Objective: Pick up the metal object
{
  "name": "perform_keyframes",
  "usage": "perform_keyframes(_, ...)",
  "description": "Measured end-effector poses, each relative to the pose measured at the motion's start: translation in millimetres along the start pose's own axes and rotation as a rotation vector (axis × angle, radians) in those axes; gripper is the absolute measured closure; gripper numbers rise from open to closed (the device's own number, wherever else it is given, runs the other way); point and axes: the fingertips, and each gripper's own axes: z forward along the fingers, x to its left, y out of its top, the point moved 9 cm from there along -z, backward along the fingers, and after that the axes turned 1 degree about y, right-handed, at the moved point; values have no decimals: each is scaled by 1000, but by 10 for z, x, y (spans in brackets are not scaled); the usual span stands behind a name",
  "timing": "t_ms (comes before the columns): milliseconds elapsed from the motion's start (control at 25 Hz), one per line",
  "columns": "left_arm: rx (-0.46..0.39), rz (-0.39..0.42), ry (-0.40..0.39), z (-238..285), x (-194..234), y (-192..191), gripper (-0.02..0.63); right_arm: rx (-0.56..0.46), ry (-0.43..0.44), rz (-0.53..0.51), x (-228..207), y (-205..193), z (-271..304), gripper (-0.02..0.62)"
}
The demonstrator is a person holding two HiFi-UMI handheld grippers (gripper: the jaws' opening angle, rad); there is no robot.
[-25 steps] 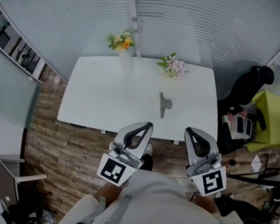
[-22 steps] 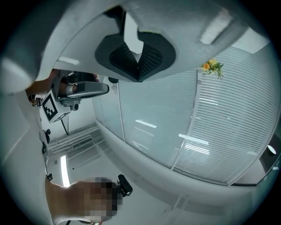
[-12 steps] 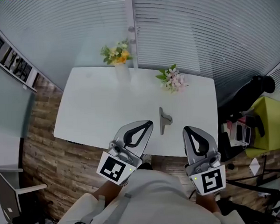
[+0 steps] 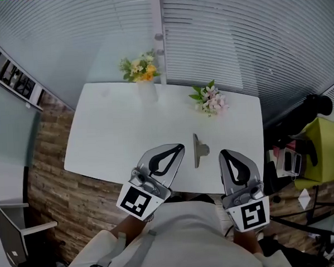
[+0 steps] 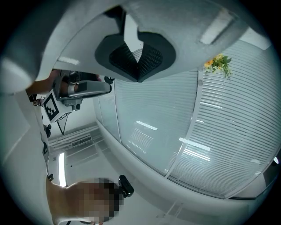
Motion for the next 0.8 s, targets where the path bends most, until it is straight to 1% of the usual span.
perform_keyframes(360,8,-14,2,71,121,-67,600,14,-5,-9,-57,-24,129,592)
perform_keyframes(560,1,-16,2,94,126,-91,600,19,7,-58,-113,-115,129,592)
perform_keyframes(800,4,-16,-10,80,120,-79,600,71,2,-21,-142,-338,179,591)
